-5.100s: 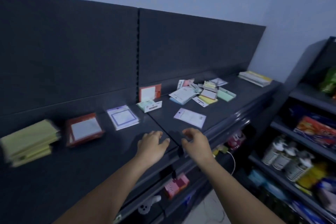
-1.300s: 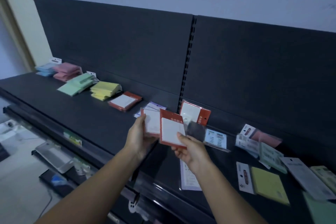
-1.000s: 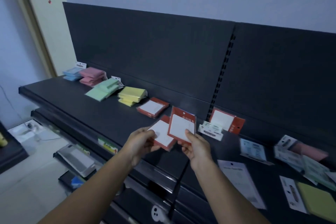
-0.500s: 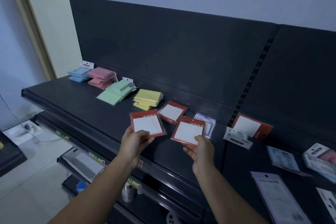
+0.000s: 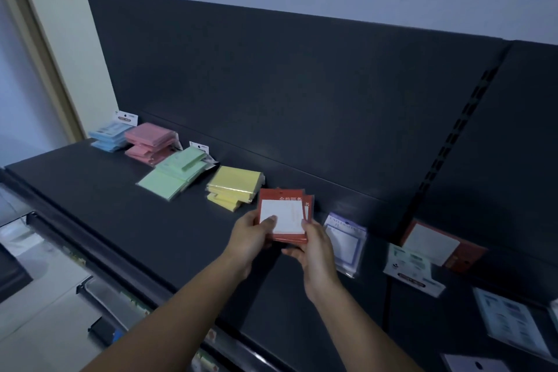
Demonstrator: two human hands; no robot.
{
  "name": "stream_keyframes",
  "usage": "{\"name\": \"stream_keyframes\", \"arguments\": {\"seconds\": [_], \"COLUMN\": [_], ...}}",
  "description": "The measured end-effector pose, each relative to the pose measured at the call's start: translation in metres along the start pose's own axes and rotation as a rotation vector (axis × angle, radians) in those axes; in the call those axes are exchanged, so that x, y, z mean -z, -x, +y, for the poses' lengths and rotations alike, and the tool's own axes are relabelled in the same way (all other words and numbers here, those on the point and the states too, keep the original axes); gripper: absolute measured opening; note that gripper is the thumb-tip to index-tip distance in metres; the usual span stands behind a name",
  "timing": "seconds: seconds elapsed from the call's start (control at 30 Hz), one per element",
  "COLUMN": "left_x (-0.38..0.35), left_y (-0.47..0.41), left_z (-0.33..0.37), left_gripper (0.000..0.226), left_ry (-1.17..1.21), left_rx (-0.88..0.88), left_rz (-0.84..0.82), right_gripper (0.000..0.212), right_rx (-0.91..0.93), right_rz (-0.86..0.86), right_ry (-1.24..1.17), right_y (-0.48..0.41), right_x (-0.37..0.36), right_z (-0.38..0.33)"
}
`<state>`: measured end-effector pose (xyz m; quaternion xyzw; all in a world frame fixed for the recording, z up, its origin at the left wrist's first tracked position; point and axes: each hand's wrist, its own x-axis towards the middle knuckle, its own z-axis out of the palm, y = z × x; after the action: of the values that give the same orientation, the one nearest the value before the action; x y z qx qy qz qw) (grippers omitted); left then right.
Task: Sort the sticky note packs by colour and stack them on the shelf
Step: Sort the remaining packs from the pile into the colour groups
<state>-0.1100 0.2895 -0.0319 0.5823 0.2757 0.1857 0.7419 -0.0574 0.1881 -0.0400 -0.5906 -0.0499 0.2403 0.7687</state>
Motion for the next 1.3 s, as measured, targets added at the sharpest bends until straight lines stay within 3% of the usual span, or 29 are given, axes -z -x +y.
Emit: {"name": "stream_keyframes", "arguments": {"seconds": [0.17, 0.47, 0.57, 0.67, 0.83, 1.13, 1.3], "left_x": [-0.009, 0.004, 0.01, 0.011, 0.012, 0.026, 0.032], "left_y": [-0.035, -0.069, -0.072, -0.073, -0.083, -0.093, -0.078], "left_z": [0.004, -0.018, -0.029, -0.035, -0.034, -0.032, -0.029], "left_gripper": [0.031, 0.031, 0.03, 0.032, 0.035, 0.036, 0.03], "left_ry": [-0.146, -0.829, -0.782, -0.681, -0.569, -0.619, -0.675], "left_rx": [-0.119, -0.391, -0.57, -0.606, -0.549, -0.49, -0.589], "left_rz": [0.174, 0.166, 0.024, -0.047, 0.014, 0.047, 0.1], "right_gripper": [0.039, 0.05, 0.051, 0.051, 0.05, 0.044, 0.059], "right_rx": [0.192, 0.3, 0.358, 0.405, 0.428, 0.429, 0.351], "right_rz": [0.035, 0.167, 0.196, 0.224, 0.214, 0.219, 0.286], "right_ry": [0.281, 0.733, 0.797, 0.801, 0.811, 0.81, 0.782], "right_y": [-0.033, -0.062, -0.059, -0.059, -0.066, -0.061, -0.036], "right_x": [0.0, -0.007, -0.014, -0.018, -0.023, -0.044, -0.04], "right_z": [0.005, 0.026, 0.037, 0.042, 0.039, 0.035, 0.051]}}
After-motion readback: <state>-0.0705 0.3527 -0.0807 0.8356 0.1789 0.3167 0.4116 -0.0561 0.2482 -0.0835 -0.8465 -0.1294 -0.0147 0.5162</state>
